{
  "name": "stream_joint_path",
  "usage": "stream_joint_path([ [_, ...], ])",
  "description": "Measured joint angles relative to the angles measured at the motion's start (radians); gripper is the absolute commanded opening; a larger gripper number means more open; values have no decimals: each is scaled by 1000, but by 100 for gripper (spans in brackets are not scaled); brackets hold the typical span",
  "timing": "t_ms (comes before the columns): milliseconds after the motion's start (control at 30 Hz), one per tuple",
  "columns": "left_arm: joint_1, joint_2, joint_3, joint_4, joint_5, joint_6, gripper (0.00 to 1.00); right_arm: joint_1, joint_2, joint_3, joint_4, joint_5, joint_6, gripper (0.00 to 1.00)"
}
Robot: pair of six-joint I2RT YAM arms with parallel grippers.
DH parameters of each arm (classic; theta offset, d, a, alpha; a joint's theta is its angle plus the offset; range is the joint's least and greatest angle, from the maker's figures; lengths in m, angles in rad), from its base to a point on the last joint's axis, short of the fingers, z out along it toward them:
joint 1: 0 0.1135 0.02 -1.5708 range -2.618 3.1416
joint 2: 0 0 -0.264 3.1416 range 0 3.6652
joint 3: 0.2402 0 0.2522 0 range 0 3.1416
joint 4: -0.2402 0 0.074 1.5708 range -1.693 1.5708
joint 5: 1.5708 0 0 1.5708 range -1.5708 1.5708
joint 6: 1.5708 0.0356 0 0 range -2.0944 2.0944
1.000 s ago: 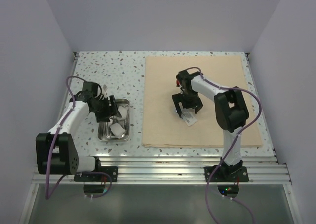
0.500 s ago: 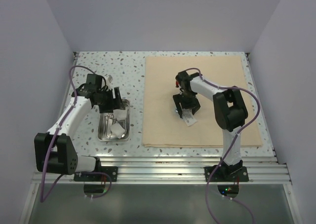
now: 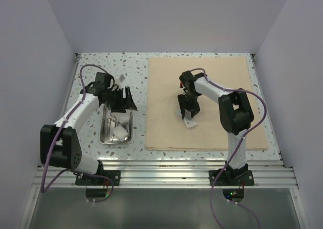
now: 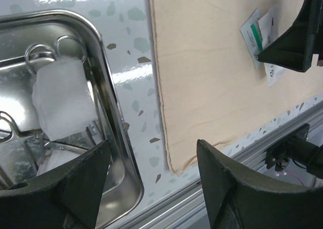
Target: Prepare the surgical pack
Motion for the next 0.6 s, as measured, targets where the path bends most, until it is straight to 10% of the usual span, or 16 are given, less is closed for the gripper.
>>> stream_joint_path([
  [600,-129,218,49,457,318,-250,82,6,-66,138,130,-165,464,52],
])
